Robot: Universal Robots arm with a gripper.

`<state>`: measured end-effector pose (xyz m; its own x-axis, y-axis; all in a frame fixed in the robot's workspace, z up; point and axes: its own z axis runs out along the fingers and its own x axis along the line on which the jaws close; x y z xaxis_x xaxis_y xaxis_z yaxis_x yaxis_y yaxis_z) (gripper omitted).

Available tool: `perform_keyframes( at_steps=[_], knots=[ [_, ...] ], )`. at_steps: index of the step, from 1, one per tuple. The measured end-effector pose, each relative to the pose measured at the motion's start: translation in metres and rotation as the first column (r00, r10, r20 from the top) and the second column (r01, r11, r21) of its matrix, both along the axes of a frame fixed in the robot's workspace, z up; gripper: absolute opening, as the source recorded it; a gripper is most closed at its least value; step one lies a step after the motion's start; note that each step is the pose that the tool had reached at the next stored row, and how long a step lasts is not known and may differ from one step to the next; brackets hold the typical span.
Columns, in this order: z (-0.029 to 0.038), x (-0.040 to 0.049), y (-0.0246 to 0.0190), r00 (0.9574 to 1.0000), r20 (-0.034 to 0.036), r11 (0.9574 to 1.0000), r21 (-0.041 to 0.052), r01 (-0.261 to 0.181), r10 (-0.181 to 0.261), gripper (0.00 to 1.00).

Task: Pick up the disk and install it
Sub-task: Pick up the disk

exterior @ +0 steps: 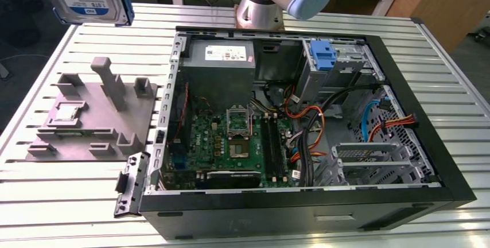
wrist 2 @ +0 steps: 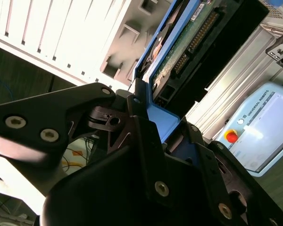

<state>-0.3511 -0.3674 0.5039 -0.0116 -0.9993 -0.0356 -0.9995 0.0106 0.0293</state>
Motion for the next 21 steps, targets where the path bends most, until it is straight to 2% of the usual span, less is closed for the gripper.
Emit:
perform_keyframes(
  at_steps=[13, 21],
  knots=[
    [0.0, 0.0014, 0.0, 1.0, -0.0001, 1.0, 0.0, 0.0, 0.0, 0.37],
    [-0.0001, 0.0095, 0.0, 1.0, -0.0001, 1.0, 0.0, 0.0, 0.0, 0.37]
  ],
)
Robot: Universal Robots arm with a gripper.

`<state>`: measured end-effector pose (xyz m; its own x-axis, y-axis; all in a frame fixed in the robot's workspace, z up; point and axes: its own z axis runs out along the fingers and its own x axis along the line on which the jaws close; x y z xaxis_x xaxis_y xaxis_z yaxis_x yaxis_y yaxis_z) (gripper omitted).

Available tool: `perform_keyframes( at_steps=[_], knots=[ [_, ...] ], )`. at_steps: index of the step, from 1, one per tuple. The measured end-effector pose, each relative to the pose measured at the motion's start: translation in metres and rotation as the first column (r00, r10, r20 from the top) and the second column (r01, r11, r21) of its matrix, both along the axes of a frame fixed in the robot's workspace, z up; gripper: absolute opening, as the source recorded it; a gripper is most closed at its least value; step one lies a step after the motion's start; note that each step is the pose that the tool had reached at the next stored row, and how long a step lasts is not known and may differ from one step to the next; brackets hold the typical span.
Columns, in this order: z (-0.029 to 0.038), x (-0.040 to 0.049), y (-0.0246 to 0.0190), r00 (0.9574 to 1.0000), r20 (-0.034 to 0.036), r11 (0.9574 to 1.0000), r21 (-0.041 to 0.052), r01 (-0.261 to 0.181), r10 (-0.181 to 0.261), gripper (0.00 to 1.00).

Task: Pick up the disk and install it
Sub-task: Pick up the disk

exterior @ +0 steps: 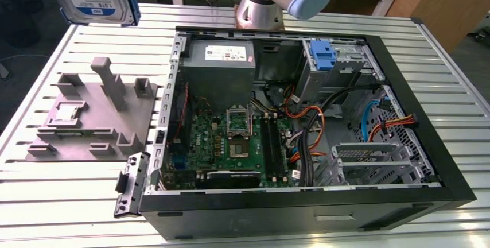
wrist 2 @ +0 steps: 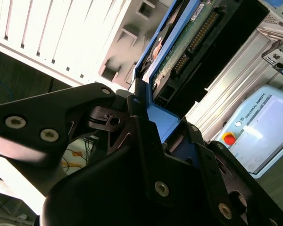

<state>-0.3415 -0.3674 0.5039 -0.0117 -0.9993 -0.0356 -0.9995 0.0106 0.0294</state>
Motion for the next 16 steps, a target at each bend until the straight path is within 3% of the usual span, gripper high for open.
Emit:
perform_keyframes(
  at_steps=[5, 12, 16],
  knots=[
    [-0.0004, 0.0043, -0.0007, 1.0, 0.0001, 1.0, 0.0, 0.0, 0.0, 0.37],
    [-0.0012, 0.0046, -0.0141, 1.0, 0.0, 1.0, -0.0002, 0.0, 0.0, 0.37],
    [-0.0017, 0.0116, -0.0152, 1.0, 0.0, 1.0, -0.0001, 0.0, 0.0, 0.37]
  ],
)
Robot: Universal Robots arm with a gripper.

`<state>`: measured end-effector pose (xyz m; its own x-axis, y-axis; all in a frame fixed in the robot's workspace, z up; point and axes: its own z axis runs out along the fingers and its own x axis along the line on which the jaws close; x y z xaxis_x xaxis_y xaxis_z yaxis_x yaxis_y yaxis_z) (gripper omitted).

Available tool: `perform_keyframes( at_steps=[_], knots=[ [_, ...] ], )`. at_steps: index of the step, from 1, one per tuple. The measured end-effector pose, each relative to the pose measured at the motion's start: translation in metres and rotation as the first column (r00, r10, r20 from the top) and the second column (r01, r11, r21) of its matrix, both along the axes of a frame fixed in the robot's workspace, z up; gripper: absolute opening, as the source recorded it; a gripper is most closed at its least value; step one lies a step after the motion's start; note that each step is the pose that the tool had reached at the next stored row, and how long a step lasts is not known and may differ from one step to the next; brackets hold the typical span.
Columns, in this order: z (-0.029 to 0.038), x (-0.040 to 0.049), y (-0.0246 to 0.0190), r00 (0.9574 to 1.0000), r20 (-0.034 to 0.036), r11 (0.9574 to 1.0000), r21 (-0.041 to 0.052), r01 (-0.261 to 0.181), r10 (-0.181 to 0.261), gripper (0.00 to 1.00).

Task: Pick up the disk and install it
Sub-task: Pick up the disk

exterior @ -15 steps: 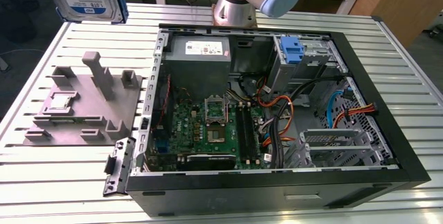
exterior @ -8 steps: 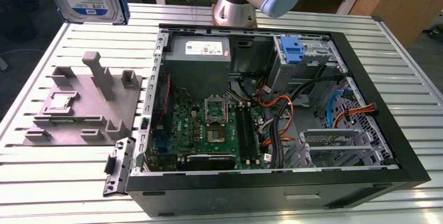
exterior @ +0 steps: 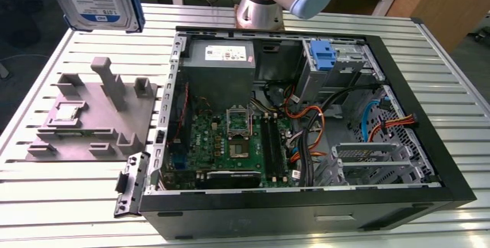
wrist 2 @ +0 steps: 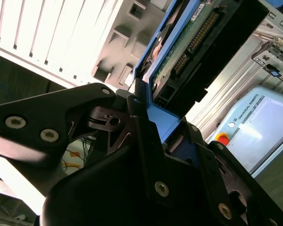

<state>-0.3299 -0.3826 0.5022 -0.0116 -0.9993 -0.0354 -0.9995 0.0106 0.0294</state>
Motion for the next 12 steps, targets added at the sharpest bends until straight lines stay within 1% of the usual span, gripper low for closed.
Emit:
perform_keyframes(
  at_steps=[6, 8, 12],
  knots=[
    [-0.0006, 0.0169, -0.0001, 1.0, 0.0, 1.0, 0.0, 0.0, 0.0, 0.37],
    [-0.0006, 0.0184, -0.0001, 1.0, 0.0, 1.0, 0.0, 0.0, 0.0, 0.37],
    [-0.0006, 0.0186, -0.0001, 1.0, 0.0, 1.0, -0.0001, 0.0, 0.0, 0.37]
  ],
)
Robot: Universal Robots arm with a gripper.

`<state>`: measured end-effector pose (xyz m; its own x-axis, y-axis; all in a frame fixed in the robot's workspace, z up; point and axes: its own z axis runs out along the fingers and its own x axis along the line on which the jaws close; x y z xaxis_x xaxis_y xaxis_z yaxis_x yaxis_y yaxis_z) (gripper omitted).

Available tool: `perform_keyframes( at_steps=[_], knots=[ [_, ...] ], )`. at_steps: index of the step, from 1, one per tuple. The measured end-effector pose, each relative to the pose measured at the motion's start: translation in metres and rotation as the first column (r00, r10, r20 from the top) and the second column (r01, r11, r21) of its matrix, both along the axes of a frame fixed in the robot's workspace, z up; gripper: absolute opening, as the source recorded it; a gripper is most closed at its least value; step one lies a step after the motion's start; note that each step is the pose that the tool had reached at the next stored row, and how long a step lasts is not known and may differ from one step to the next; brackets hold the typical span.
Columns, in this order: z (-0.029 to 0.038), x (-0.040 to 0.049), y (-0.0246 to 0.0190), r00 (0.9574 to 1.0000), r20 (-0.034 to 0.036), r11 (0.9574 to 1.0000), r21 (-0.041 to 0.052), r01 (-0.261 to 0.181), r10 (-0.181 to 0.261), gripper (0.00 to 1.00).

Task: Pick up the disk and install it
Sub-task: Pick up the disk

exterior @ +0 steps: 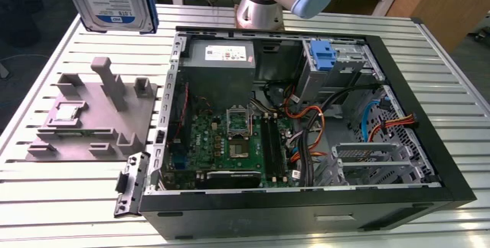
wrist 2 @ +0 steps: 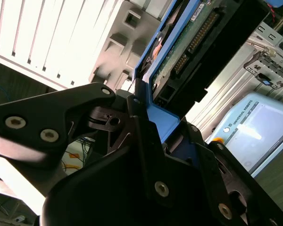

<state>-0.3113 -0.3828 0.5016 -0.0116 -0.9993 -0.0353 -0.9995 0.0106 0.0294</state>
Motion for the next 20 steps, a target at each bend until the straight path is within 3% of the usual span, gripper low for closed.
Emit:
perform_keyframes(
  at_steps=[14, 20],
  knots=[
    [0.0, 0.0024, 0.0, 1.0, 0.0001, 1.0, 0.0001, 0.0, 0.0, 0.37],
    [-0.0001, 0.0151, 0.0, 1.0, 0.0, 1.0, 0.0, 0.0, 0.0, 0.37]
  ],
)
